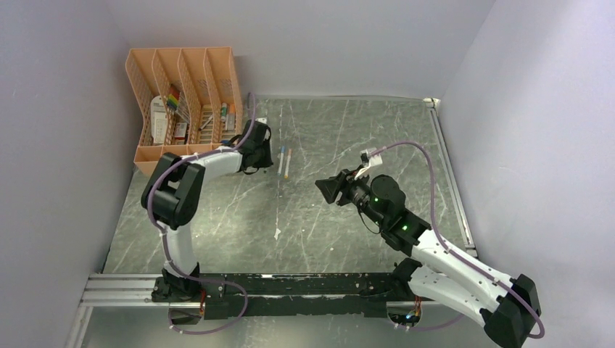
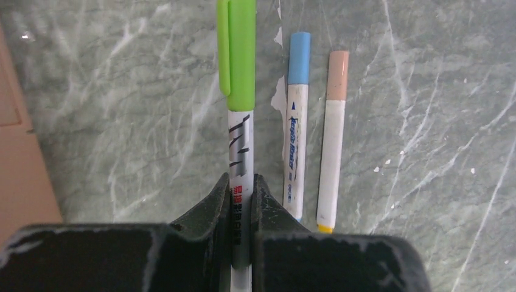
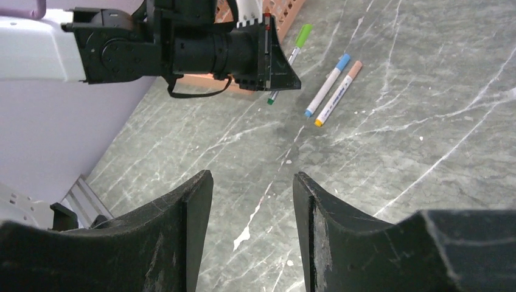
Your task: Insert the pens into the pen caps
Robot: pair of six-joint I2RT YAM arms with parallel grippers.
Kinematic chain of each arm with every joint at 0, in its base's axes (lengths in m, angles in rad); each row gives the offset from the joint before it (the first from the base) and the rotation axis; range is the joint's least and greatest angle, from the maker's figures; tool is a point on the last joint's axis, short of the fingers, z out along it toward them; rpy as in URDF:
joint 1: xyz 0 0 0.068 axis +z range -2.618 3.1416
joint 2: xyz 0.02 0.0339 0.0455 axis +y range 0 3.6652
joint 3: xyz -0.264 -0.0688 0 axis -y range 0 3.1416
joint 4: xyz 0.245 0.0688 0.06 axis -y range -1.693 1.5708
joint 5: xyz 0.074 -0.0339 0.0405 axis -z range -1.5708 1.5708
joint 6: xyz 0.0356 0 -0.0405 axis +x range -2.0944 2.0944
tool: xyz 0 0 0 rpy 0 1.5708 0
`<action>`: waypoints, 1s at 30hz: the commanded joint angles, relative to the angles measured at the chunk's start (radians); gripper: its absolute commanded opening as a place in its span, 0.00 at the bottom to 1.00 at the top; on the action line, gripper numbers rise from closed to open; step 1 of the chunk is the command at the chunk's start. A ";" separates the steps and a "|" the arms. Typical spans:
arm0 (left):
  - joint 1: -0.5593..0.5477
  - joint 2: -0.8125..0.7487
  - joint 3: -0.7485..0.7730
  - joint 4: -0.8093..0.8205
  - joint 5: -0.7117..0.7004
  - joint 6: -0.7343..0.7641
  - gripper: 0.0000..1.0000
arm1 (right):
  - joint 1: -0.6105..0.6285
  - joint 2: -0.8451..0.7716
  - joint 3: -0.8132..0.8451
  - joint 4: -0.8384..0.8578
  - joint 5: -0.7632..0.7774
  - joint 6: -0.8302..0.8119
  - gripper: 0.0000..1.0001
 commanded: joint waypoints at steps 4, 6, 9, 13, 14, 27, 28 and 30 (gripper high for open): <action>-0.003 0.106 0.136 -0.103 0.052 0.044 0.16 | -0.008 -0.003 -0.022 0.007 0.004 -0.008 0.51; -0.003 0.120 0.155 -0.126 0.041 0.050 0.17 | -0.008 -0.004 -0.024 0.001 0.010 -0.009 0.51; -0.002 0.126 0.165 -0.141 0.030 0.056 0.19 | -0.009 -0.006 -0.025 0.000 0.010 -0.012 0.50; -0.002 0.140 0.175 -0.156 0.039 0.067 0.25 | -0.010 0.006 -0.026 0.008 0.011 -0.011 0.50; -0.002 0.143 0.178 -0.160 0.044 0.069 0.27 | -0.010 0.012 -0.024 0.009 0.011 -0.012 0.50; -0.002 0.140 0.160 -0.168 0.118 0.072 0.35 | -0.011 0.026 -0.020 0.006 0.017 0.001 0.48; -0.002 0.129 0.158 -0.168 0.117 0.072 0.35 | -0.012 0.024 -0.023 0.005 0.015 0.000 0.48; -0.002 0.101 0.155 -0.167 0.121 0.069 0.34 | -0.012 0.023 -0.022 0.004 0.014 0.001 0.48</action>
